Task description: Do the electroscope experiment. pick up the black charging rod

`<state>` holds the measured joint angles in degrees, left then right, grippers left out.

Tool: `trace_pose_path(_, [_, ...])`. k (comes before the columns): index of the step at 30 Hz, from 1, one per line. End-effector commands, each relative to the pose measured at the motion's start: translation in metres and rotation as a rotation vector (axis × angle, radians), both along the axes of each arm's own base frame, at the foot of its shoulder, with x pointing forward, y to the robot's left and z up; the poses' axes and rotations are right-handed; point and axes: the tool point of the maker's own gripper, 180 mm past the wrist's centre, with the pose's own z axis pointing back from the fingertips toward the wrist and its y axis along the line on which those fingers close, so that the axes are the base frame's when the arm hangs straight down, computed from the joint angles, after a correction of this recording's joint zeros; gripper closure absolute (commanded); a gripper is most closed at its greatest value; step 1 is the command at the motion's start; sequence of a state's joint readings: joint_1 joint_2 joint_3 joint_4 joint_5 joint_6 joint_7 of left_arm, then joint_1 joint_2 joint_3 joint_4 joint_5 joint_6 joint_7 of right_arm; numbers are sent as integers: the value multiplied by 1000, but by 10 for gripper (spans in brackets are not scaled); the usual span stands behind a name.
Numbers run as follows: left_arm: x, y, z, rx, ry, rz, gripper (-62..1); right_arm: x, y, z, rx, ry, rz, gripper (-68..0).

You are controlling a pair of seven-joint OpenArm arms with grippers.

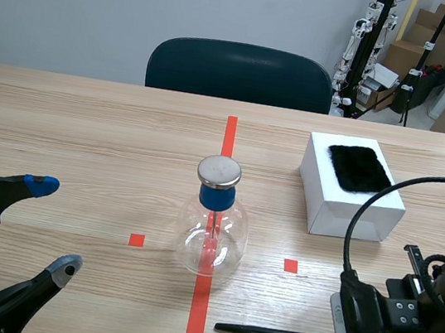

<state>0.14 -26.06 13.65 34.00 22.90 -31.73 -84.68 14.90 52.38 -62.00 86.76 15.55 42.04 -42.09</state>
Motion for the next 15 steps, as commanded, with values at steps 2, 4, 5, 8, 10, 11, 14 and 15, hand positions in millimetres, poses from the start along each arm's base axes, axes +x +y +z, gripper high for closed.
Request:
trace_pose_path(2, [3,3,9,-20,-31,3,-623,8,0,5,2,-16,3,-187])
trace_pose_path(4, [3,3,9,-20,-31,3,-623,8,0,5,2,-16,3,-136])
trace_pose_path(5, [3,3,9,-20,-31,3,-623,8,0,5,4,-16,4,-121])
trace_pose_path(8, [3,3,9,-20,-31,3,-623,9,1,5,2,-16,4,-88])
trace_pose_path(10, [3,3,9,-20,-31,3,-623,9,1,4,0,-16,4,-59])
trace_pose_path(11, [3,3,9,-20,-31,3,-623,9,1,4,0,-16,4,-43])
trace_pose_path(14, [3,3,9,-20,-31,3,-623,9,1,4,-1,-16,4,-5])
trace_pose_path(15, [3,3,9,-20,-31,3,-623,9,1,4,-1,-16,4,-5])
